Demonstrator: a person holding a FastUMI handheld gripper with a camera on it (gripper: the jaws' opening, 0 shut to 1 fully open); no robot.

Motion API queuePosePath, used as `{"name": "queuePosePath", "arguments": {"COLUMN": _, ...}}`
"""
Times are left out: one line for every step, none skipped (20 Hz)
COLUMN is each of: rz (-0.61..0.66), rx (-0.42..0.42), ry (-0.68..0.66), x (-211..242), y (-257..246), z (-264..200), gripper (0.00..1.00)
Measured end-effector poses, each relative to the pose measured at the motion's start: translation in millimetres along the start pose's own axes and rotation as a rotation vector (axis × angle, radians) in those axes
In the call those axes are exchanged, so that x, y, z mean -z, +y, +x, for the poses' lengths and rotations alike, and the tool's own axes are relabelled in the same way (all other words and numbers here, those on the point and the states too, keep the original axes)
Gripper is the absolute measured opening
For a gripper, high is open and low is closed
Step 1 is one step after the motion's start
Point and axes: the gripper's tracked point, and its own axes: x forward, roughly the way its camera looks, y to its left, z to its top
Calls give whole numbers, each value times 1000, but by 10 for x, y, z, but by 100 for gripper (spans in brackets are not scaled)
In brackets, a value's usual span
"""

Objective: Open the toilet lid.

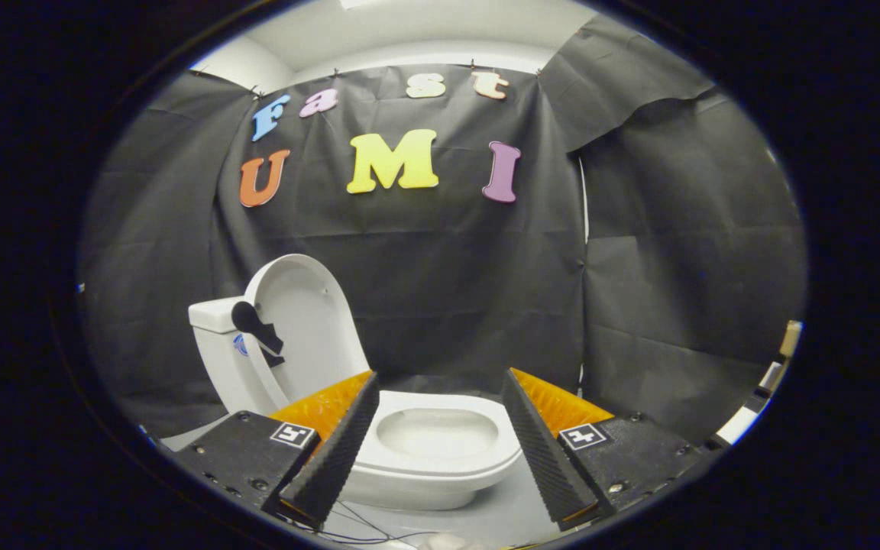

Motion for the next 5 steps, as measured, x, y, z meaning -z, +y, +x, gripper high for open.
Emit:
{"name": "queuePosePath", "arguments": {"rz": -3, "rx": 8, "ry": -3, "x": -1, "y": -15, "z": 0, "gripper": 100}}
{"name": "queuePosePath", "arguments": {"rz": -9, "rx": 15, "ry": -4, "x": -9, "y": -28, "z": 8, "gripper": 100}}
{"name": "queuePosePath", "arguments": {"rz": -13, "rx": 27, "ry": 0, "x": -11, "y": -54, "z": 6, "gripper": 100}}
{"name": "queuePosePath", "arguments": {"rz": -13, "rx": 33, "ry": 0, "x": -5, "y": -74, "z": 4, "gripper": 100}}
{"name": "queuePosePath", "arguments": {"rz": -8, "rx": 32, "ry": -1, "x": -10, "y": -73, "z": -10, "gripper": 100}}
